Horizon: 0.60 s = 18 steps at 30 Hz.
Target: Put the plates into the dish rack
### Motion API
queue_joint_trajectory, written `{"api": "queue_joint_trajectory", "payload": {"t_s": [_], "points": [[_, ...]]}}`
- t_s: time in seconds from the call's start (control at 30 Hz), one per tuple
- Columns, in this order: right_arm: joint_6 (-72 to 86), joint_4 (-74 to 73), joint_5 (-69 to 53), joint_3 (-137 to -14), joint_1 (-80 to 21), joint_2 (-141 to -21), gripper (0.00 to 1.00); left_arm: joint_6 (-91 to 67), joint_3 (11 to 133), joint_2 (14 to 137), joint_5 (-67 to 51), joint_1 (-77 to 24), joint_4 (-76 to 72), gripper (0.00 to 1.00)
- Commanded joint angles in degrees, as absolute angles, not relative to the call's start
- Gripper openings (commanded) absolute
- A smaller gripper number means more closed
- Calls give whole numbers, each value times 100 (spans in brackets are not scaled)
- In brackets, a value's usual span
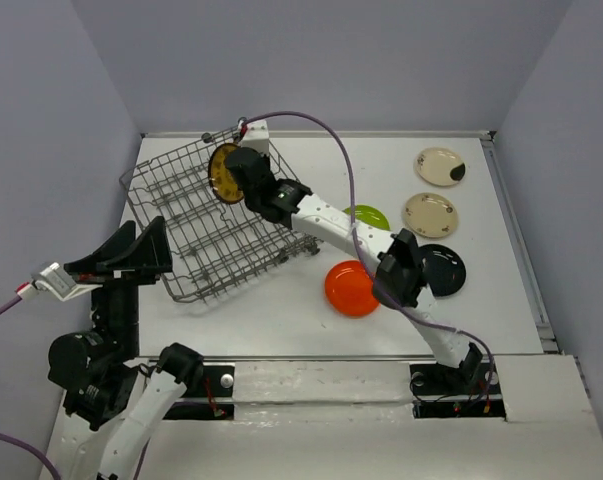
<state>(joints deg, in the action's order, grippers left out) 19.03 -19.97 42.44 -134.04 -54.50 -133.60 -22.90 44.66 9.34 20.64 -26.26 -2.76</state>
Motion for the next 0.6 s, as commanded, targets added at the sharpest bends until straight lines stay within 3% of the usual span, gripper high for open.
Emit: {"api": "queue_joint_trajectory", "payload": {"t_s": [0.0, 0.43, 0.53, 0.57], "points": [[1723, -1925, 4974, -14482, -5835, -13587, 7, -2136, 4184, 941, 2688, -2768, -527, 99], [967, -1090, 5361, -14959, -6240, -14555, 7, -2338, 4078, 940, 2944, -2883, -281, 99], [740, -793, 5501, -14609, -6345, -14380, 7, -2329, 4131, 1081, 3041, -2874, -159, 99], [529, -43, 5606, -13990, -6415, -14222, 7, -2355, 4218, 1255, 3058, -2874, -28, 99]]}}
